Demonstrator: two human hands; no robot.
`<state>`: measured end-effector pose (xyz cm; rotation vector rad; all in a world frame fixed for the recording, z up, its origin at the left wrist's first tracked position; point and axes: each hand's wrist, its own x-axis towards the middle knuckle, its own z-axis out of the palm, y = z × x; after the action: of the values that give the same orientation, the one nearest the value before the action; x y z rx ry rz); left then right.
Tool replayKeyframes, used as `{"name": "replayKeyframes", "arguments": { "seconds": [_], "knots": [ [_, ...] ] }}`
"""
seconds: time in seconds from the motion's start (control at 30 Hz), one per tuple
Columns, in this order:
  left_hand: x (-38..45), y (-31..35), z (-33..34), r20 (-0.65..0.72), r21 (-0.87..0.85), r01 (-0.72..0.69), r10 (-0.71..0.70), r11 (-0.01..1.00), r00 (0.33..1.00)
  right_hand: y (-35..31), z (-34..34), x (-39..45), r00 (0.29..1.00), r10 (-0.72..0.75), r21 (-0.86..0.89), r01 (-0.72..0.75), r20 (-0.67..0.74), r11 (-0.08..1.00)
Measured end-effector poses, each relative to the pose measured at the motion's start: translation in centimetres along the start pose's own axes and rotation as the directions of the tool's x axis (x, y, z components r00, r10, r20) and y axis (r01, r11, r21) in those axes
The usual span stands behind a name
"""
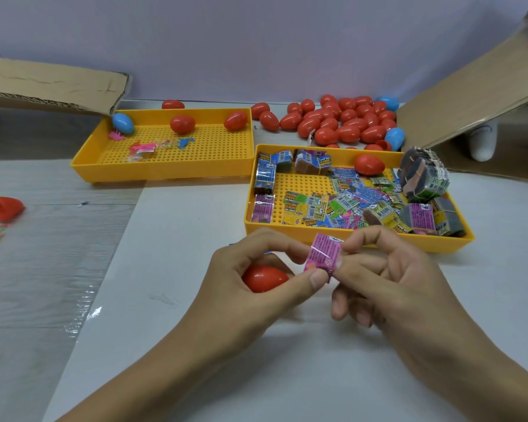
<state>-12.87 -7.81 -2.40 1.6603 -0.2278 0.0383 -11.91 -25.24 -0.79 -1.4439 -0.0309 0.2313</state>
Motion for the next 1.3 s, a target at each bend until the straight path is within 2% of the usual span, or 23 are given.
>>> {"name": "replayKeyframes", "arguments": {
  "seconds": [0.2, 0.27, 0.33, 0.37, 0.43, 0.5, 0.53, 0.7, 0.8, 0.9, 1.03, 1.2, 1.3],
  "knots": [
    [0.1, -0.2, 0.1, 0.001, -0.002, -0.070, 0.070, 0.998, 0.998, 0.4, -0.1, -0.4, 0.993, -0.111, -0.069, 0.113, 0.033, 0.991],
    [0.2, -0.2, -0.1, 0.016, -0.052, -0.061, 0.062, 0.997, 0.998, 0.4, -0.1, -0.4, 0.989, -0.140, -0.094, 0.144, 0.043, 0.985],
    [0.2, -0.2, -0.2, 0.027, -0.106, -0.027, 0.030, 0.994, 0.999, 0.4, -0.4, -0.3, 0.983, -0.175, -0.199, 0.183, 0.059, 0.963],
    [0.2, -0.3, -0.2, 0.036, -0.124, -0.009, 0.013, 0.992, 0.999, 0.5, -0.6, -0.3, 0.973, -0.213, -0.304, 0.229, 0.085, 0.925],
    [0.2, -0.2, -0.1, 0.074, -0.125, -0.002, 0.012, 0.992, 0.997, 0.3, -1.1, -0.3, 0.932, -0.305, -0.521, 0.363, 0.196, 0.773],
    [0.0, -0.1, 0.1, 0.114, -0.037, -0.040, 0.044, 0.999, 0.992, 0.2, -1.4, -0.3, 0.876, -0.351, -0.617, 0.483, 0.331, 0.622],
    [-0.1, -0.1, 0.2, 0.130, 0.007, -0.061, 0.060, 0.998, 0.990, 0.1, -1.5, -0.3, 0.857, -0.352, -0.624, 0.515, 0.375, 0.588],
    [-0.2, -0.1, 0.1, 0.097, 0.026, -0.054, 0.051, 0.998, 0.994, -0.3, -1.6, -0.3, 0.880, -0.276, -0.567, 0.462, 0.386, 0.682],
    [0.0, 0.0, -0.1, 0.107, -0.022, -0.029, 0.031, 0.999, 0.994, -0.5, -1.6, -0.2, 0.910, -0.186, -0.476, 0.358, 0.371, 0.803],
    [0.2, 0.2, -0.3, 0.140, -0.067, -0.002, 0.011, 0.998, 0.990, -0.5, -1.8, -0.1, 0.922, -0.118, -0.401, 0.273, 0.369, 0.874],
    [0.3, 0.4, -0.3, 0.252, -0.061, 0.032, -0.016, 0.998, 0.968, -1.0, -1.5, 0.0, 0.932, -0.066, -0.260, 0.167, 0.356, 0.951],
    [0.2, 0.7, -0.6, 0.309, -0.032, 0.039, -0.028, 0.999, 0.951, -1.4, -1.4, -0.1, 0.940, 0.026, -0.186, 0.040, 0.339, 0.982],
    [0.4, 0.6, -0.6, 0.302, -0.145, 0.146, -0.096, 0.979, 0.948, -1.4, -1.3, -0.2, 0.942, 0.074, -0.137, -0.030, 0.329, 0.990]
  ]
}}
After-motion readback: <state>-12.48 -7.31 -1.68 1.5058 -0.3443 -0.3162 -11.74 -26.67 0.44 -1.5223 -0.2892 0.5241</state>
